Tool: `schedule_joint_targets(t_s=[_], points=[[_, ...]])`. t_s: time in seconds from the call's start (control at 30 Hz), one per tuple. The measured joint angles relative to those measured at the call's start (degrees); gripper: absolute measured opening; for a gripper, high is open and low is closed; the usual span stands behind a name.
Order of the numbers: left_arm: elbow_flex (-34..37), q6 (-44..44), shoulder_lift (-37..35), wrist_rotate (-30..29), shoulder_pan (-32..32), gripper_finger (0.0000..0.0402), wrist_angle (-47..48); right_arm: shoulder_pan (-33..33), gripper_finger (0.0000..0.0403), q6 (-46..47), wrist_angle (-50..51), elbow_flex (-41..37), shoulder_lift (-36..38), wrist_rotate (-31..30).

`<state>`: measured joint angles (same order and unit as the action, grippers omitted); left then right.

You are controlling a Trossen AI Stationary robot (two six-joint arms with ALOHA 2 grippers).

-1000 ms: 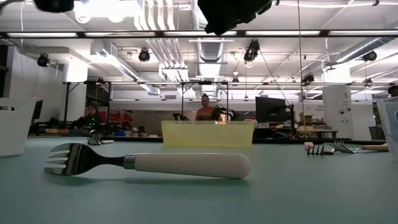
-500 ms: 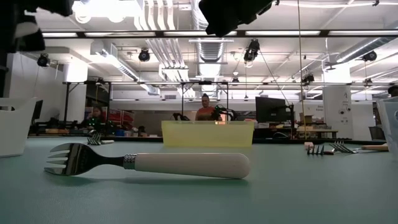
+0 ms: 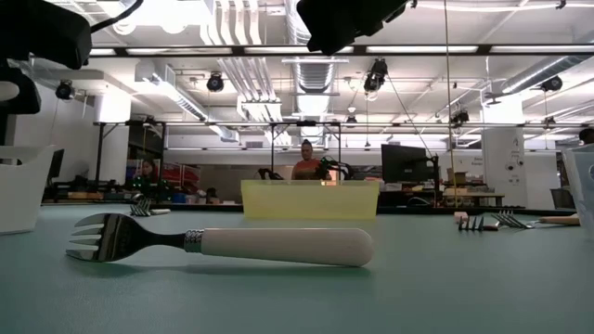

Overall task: Sort silverware by color (type)
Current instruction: Put the white fork into the white bin

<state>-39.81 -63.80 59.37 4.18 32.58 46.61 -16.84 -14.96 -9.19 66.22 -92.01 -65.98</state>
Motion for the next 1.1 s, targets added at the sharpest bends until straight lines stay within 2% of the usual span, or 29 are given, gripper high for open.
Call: schedule_joint_targets(t_s=[1.1], points=[[0.23, -0.36, 0.26, -1.31, -0.04, 0.0029, 1.47, 0.00, 0.0110, -0.22, 0.03, 0.00, 0.00, 0.20]])
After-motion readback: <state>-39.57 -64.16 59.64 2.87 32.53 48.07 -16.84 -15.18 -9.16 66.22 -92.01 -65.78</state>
